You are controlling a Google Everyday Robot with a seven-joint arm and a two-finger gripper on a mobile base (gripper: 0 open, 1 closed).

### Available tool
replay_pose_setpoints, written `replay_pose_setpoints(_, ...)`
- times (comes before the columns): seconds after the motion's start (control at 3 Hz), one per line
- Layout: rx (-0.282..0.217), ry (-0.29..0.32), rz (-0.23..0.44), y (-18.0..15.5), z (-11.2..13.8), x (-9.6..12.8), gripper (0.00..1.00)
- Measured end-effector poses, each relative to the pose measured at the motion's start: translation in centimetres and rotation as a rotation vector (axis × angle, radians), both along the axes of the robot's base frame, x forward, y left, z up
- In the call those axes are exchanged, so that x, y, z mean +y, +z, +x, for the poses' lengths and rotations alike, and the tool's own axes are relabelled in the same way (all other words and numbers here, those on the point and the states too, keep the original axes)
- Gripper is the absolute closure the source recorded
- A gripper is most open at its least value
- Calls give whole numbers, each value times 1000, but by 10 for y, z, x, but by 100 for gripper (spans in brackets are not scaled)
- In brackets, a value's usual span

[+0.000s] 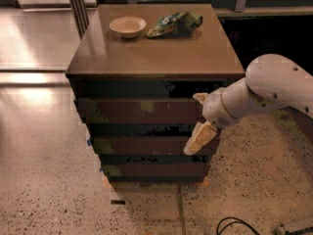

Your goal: Open top drawer

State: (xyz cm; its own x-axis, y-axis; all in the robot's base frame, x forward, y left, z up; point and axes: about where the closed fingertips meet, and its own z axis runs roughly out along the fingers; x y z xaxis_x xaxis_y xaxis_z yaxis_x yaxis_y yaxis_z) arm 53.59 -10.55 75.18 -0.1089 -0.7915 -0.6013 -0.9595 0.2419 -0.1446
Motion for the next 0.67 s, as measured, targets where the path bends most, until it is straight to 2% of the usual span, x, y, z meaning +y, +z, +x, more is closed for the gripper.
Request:
replay_pose_setpoints(0.33,12,8,10,-27,8,7,0)
replay_pose_setpoints(0.67,-53,26,-20,-54,30,19,0)
